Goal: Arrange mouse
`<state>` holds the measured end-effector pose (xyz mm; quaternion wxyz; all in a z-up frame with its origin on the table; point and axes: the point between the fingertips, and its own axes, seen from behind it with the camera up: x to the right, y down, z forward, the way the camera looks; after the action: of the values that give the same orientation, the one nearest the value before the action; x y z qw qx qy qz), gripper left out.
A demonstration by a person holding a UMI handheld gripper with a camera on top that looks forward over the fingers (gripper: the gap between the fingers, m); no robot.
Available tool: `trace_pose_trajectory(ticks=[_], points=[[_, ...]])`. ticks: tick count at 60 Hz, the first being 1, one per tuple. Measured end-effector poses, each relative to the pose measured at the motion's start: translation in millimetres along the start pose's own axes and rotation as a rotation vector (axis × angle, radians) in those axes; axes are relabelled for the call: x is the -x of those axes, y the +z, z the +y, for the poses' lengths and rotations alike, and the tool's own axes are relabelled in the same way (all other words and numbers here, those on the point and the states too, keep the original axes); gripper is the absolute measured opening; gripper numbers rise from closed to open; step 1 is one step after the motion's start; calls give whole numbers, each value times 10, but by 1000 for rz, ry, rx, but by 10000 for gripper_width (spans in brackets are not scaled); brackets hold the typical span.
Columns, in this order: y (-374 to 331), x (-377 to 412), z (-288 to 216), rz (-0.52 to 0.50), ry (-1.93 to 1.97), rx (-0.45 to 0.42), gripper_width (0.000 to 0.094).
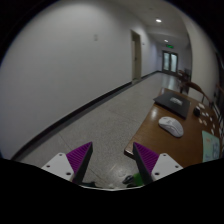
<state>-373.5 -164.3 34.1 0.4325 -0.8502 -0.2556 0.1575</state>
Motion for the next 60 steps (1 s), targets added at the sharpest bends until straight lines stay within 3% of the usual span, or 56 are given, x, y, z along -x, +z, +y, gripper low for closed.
trace_pose_trajectory(ticks=[14, 25, 36, 50, 60], points=[[73, -38, 9, 16, -19, -8, 841], [-11, -238, -198, 38, 48, -96, 841], [-92, -1189, -236, 182, 63, -144, 838], [321, -2377, 50, 306, 36, -55, 837], [651, -2556, 8, 256, 90, -16, 836]])
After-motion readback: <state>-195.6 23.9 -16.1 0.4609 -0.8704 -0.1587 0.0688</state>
